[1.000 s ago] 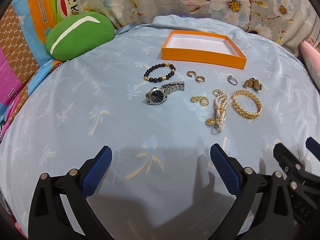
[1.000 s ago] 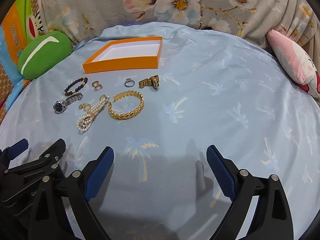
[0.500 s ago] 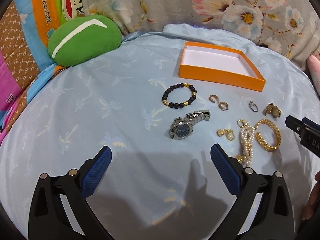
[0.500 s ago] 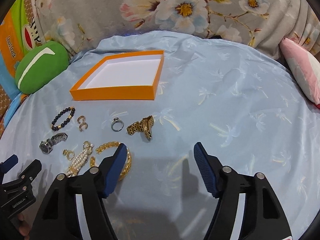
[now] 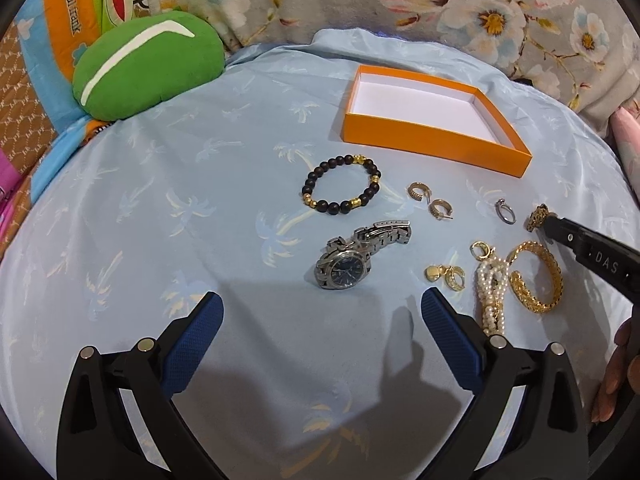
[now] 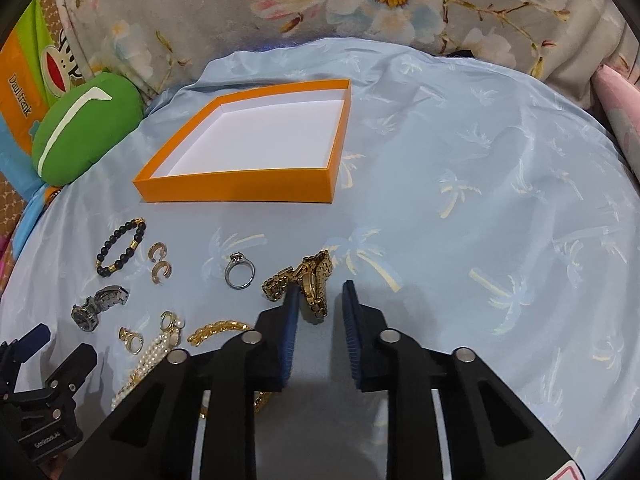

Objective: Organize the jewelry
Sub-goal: 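Grasp the gold watch with the right tool while the left tool grasps the silver watch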

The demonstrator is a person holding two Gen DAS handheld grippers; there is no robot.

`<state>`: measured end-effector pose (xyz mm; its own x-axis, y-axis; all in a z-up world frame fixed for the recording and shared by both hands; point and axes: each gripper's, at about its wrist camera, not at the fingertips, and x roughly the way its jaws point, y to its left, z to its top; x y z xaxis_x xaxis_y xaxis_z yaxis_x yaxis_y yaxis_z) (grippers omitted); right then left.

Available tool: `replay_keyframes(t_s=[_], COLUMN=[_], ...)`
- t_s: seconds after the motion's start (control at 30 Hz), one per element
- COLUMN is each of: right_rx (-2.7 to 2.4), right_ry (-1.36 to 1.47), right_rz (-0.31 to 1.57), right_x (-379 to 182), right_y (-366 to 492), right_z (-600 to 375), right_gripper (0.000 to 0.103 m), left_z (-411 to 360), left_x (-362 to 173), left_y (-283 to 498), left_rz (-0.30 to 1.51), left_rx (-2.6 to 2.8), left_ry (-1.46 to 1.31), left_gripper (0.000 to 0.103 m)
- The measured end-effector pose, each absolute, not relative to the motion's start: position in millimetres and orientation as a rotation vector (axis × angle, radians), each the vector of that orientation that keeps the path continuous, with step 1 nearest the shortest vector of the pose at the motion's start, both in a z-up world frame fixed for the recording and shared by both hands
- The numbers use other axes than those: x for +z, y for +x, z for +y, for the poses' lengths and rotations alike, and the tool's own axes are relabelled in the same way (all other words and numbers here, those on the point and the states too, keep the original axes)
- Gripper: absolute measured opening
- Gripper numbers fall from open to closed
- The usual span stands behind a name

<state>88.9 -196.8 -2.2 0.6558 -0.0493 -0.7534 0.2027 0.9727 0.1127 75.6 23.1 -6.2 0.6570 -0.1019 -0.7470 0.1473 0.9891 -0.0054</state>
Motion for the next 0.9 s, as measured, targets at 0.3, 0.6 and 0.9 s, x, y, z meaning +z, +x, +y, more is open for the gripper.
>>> replay_keyframes(t_s=[0.3, 0.6, 0.9], right_rx=[-0.141, -0.142, -0.144], right_ry=[0.233, 0.231, 0.235], right_rz=[0.84, 0.842, 0.843], right_x=[-2.4, -2.2, -2.4], right_y=[86.7, 88.5, 88.1], right_z=[-201.2, -201.8, -200.8], right_gripper=[0.008, 0.008, 0.008], left_z=[31.5, 22.8, 14.5], left_x=[-5.3, -7.5, -5.2], left_y=[87.6, 100.0, 98.1], left_rz=[0.843, 0.866, 0.854], left_rx=[-0.103, -0.14, -0.199], left_ry=[0.017, 0.039, 0.056], left_gripper=[0.097, 0.083, 0.035])
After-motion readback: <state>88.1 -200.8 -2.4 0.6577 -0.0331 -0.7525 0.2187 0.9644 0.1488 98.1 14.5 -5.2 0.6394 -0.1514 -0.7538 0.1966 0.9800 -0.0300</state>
